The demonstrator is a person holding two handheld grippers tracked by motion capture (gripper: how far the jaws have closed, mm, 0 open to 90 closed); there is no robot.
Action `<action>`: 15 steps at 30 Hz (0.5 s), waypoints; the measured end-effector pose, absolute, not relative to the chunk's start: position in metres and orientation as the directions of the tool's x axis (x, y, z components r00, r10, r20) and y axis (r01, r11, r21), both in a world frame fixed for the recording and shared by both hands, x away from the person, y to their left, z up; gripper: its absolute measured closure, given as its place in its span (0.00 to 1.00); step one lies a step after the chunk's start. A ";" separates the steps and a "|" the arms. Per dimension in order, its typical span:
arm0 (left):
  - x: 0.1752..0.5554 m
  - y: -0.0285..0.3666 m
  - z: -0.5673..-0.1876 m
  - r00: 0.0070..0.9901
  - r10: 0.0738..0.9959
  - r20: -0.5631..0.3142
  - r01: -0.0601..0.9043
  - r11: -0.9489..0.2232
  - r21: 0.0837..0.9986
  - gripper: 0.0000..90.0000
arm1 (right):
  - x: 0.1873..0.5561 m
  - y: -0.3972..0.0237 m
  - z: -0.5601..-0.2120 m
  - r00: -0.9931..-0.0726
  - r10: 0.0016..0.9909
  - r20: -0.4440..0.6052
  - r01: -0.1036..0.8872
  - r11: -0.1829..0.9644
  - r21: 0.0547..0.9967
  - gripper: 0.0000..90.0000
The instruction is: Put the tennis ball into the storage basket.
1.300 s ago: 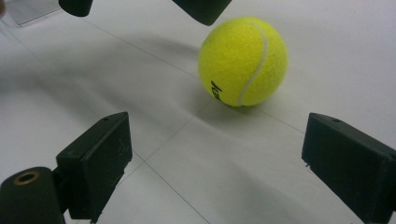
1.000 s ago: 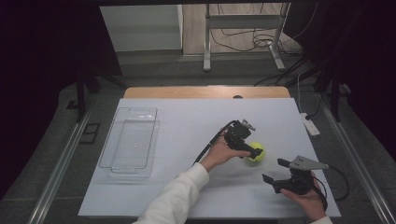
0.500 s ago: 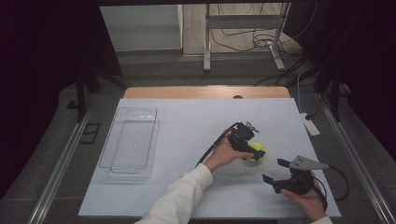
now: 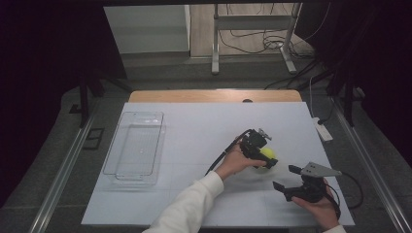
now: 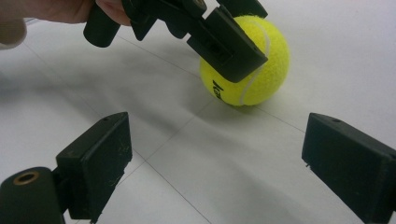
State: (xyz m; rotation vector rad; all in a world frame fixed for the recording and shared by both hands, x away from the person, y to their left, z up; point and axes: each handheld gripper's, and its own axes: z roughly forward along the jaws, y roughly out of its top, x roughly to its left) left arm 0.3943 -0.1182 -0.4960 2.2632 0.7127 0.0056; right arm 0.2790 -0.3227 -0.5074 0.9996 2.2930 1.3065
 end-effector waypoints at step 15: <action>0.397 -0.121 -0.503 0.845 0.492 -0.210 0.497 -0.577 0.648 0.16 | 0.279 -0.323 -0.508 -0.705 0.706 0.062 0.415 0.340 0.844 0.10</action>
